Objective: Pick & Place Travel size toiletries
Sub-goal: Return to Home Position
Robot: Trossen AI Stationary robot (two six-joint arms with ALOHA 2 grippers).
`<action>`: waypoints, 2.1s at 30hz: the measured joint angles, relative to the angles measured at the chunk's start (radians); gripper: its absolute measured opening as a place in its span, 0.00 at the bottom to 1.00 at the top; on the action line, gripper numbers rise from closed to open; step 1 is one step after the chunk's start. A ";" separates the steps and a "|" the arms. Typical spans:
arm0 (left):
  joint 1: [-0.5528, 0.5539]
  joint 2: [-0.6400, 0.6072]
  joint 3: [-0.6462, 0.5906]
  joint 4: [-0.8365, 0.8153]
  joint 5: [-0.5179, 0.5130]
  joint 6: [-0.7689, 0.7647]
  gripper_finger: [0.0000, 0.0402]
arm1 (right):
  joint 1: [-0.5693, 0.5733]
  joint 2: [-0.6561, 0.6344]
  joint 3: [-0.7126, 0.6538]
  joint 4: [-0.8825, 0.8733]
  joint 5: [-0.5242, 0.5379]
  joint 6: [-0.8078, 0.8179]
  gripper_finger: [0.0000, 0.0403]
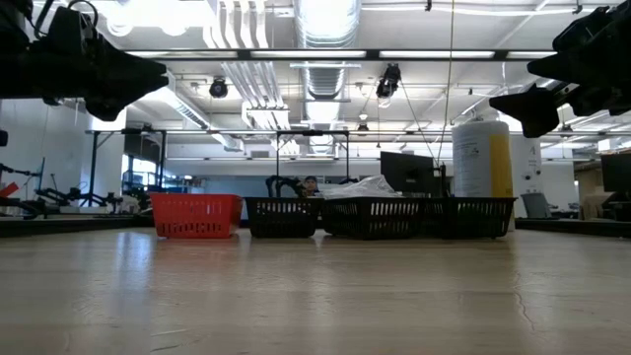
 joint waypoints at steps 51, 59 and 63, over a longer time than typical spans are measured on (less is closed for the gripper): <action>0.001 0.001 0.000 -0.066 -0.405 0.000 0.41 | 0.000 0.000 0.000 0.000 0.000 0.000 0.90; 0.001 0.001 0.000 -0.066 -0.406 0.000 0.41 | 0.000 0.000 0.000 0.000 0.000 0.000 0.90; 0.001 0.000 0.001 -0.066 -0.406 0.000 0.41 | 0.000 0.000 0.000 0.000 0.000 0.000 0.90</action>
